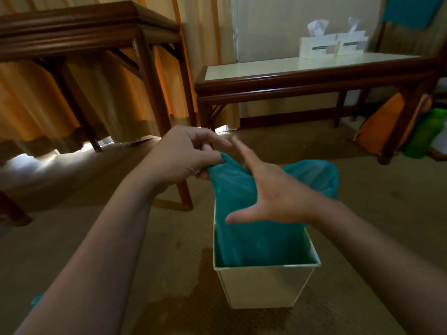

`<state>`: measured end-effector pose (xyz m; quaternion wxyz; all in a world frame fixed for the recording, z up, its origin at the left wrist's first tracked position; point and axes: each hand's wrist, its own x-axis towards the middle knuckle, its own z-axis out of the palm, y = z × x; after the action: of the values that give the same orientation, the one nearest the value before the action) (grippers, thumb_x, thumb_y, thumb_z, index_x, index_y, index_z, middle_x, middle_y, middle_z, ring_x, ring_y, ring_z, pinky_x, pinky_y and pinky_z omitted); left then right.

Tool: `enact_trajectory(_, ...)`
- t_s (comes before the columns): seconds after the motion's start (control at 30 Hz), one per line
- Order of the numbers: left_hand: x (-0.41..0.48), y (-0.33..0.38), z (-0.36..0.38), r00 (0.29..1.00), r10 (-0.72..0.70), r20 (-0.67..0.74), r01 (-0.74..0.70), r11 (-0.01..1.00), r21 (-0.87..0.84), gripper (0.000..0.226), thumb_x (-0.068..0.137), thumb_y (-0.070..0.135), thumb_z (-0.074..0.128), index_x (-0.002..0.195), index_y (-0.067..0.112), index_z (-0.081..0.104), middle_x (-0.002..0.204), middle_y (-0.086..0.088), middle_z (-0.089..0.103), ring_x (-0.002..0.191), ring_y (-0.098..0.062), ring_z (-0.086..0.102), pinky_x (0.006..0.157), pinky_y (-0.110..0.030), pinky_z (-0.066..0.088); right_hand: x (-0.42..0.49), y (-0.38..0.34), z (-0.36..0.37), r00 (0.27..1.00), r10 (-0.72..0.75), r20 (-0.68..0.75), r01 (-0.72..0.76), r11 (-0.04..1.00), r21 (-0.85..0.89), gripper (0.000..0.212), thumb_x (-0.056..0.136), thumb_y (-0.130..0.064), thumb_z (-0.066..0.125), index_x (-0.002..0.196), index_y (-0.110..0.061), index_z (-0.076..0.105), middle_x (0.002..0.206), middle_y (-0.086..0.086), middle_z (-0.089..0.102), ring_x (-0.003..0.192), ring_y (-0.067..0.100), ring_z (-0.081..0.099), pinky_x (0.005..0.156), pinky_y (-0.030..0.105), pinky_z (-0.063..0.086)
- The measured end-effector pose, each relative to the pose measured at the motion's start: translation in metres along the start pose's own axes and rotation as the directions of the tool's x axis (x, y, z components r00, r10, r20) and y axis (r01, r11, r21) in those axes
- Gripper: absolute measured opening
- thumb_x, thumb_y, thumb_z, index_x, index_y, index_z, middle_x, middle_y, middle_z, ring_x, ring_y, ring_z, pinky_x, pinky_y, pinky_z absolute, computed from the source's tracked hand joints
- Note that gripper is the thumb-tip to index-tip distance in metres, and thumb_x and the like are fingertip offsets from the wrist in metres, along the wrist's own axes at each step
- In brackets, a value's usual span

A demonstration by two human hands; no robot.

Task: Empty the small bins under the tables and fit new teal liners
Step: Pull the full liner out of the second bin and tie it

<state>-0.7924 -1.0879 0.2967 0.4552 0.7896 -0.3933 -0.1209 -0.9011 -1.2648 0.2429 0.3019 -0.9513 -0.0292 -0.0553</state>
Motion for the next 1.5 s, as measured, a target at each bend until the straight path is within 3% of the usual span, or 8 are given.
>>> enact_trajectory(0.17, 0.004, -0.016, -0.001, 0.999, -0.018, -0.042, 0.008, 0.972, -0.236, 0.064, 0.074, 0.052, 0.078, 0.132, 0.035, 0.058, 0.116, 0.012, 0.064, 0.103, -0.010, 0.065, 0.089, -0.034, 0.053, 0.005, 0.020, 0.009, 0.972, -0.020, -0.235, 0.013, 0.999, -0.032, 0.005, 0.095, -0.030, 0.064, 0.099, -0.028, 0.065, 0.081, -0.006, 0.067, 0.066, 0.006, 0.063, 0.060, 0.028, 0.053)
enact_trajectory(0.27, 0.002, -0.034, 0.017, 0.964, -0.136, 0.227, 0.161, 0.982, -0.099, 0.116, 0.031, 0.089, 0.073, 0.135, 0.046, 0.043, 0.127, 0.020, 0.054, 0.113, -0.001, 0.058, 0.092, -0.026, 0.046, 0.007, 0.023, 0.014, 0.945, -0.053, -0.323, 0.049, 0.999, -0.021, 0.002, 0.092, -0.022, 0.066, 0.094, -0.023, 0.066, 0.074, -0.005, 0.065, 0.063, 0.006, 0.059, 0.058, 0.029, 0.049)
enact_trajectory(0.47, 0.002, -0.043, 0.048, 0.858, -0.009, 0.514, 0.215, 0.914, -0.343, 0.111, 0.033, 0.076, 0.085, 0.128, 0.028, 0.053, 0.120, 0.017, 0.070, 0.115, -0.005, 0.064, 0.091, -0.018, 0.052, 0.012, 0.030, 0.026, 0.879, 0.087, -0.469, -0.049, 0.994, 0.093, 0.021, 0.088, -0.015, 0.061, 0.080, -0.035, 0.059, 0.072, -0.008, 0.065, 0.063, 0.005, 0.061, 0.056, 0.023, 0.045)
enact_trajectory(0.63, 0.012, -0.043, 0.057, 0.905, -0.073, 0.418, 0.201, 0.941, -0.271, 0.111, 0.046, 0.078, 0.078, 0.140, 0.031, 0.043, 0.130, 0.013, 0.064, 0.116, -0.004, 0.062, 0.096, -0.024, 0.047, 0.013, 0.038, 0.021, 0.844, 0.208, -0.494, -0.095, 0.965, 0.245, 0.019, 0.088, -0.036, 0.054, 0.088, -0.021, 0.066, 0.077, 0.000, 0.069, 0.071, 0.019, 0.066, 0.067, 0.048, 0.056)
enact_trajectory(0.93, 0.029, -0.045, 0.091, 0.972, -0.231, -0.037, 0.208, 0.926, -0.314, 0.043, 0.101, 0.058, 0.038, 0.119, 0.035, 0.069, 0.121, 0.008, 0.069, 0.108, -0.005, 0.064, 0.089, -0.027, 0.049, 0.012, 0.036, 0.034, 0.968, 0.082, -0.236, -0.055, 0.991, 0.120, 0.021, 0.092, -0.033, 0.067, 0.109, -0.032, 0.055, 0.091, -0.009, 0.063, 0.077, 0.002, 0.064, 0.063, 0.021, 0.053)
enact_trajectory(1.13, 0.024, -0.044, 0.068, 0.883, -0.441, -0.162, 0.119, 0.542, -0.832, 0.036, 0.103, 0.045, 0.044, 0.087, 0.017, 0.059, 0.057, 0.001, 0.052, 0.073, -0.025, 0.074, 0.088, -0.042, 0.056, -0.003, 0.059, 0.000, 0.975, 0.218, 0.034, -0.208, 0.958, -0.196, 0.033, 0.084, -0.038, 0.075, 0.112, -0.026, 0.064, 0.099, -0.005, 0.067, 0.086, 0.009, 0.066, 0.078, 0.035, 0.059)
enact_trajectory(1.27, 0.020, -0.054, 0.049, 0.837, -0.524, -0.159, 0.141, 0.488, -0.862, 0.035, 0.103, 0.046, 0.045, 0.083, 0.020, 0.056, 0.055, 0.007, 0.039, 0.045, -0.007, 0.035, 0.051, -0.022, 0.040, -0.017, 0.090, -0.027, 0.912, 0.408, 0.042, -0.342, 0.814, -0.469, 0.033, 0.080, -0.043, 0.078, 0.103, -0.022, 0.069, 0.095, -0.003, 0.066, 0.085, 0.013, 0.064, 0.078, 0.034, 0.057)
enact_trajectory(1.5, 0.021, -0.074, 0.044, 0.770, -0.626, -0.118, 0.225, 0.440, -0.870, 0.031, 0.101, 0.048, 0.047, 0.096, 0.020, 0.058, 0.056, 0.007, 0.039, 0.044, -0.005, 0.030, 0.038, -0.017, 0.026, -0.046, 0.120, -0.067, 0.909, 0.410, 0.073, -0.402, 0.910, -0.103, 0.013, 0.084, -0.026, 0.074, 0.092, -0.032, 0.065, 0.095, -0.007, 0.067, 0.091, 0.011, 0.063, 0.078, 0.030, 0.046)
